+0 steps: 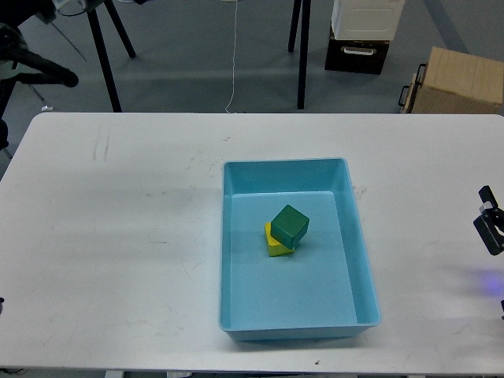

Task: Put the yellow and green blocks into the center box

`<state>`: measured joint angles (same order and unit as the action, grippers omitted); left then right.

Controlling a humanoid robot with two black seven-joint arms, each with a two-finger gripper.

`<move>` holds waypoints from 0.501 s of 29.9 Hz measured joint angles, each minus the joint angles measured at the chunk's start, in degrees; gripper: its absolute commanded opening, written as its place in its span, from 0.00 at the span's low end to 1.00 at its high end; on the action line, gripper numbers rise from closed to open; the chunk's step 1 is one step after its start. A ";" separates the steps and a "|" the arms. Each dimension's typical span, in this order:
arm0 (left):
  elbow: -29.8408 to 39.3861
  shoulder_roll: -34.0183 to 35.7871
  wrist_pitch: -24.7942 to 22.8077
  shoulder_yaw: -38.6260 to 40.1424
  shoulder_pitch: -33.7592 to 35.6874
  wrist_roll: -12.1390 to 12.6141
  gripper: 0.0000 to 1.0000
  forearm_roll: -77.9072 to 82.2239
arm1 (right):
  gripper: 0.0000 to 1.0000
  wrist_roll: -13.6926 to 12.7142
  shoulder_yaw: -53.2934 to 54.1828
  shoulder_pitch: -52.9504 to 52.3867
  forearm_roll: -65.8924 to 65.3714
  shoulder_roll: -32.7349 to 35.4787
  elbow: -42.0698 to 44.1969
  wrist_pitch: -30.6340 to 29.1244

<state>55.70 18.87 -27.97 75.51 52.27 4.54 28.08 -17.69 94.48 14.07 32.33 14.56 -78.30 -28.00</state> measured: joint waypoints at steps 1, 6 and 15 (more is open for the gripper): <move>1.04 -0.60 -0.01 4.21 -2.69 0.38 0.92 -0.03 | 0.99 0.03 0.16 -0.02 0.00 -0.11 -0.05 0.00; 6.98 -6.49 -0.02 20.48 -18.96 1.46 0.93 -0.32 | 0.99 0.19 0.20 0.20 0.07 -0.53 -0.31 0.00; 33.08 -18.38 -0.05 30.10 -47.44 3.39 0.95 -3.61 | 0.99 0.12 0.32 2.99 0.10 -0.09 -1.35 0.00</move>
<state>88.78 0.49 -28.01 105.61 4.83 7.93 24.47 -17.58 94.80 17.06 32.43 14.47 -79.64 -28.00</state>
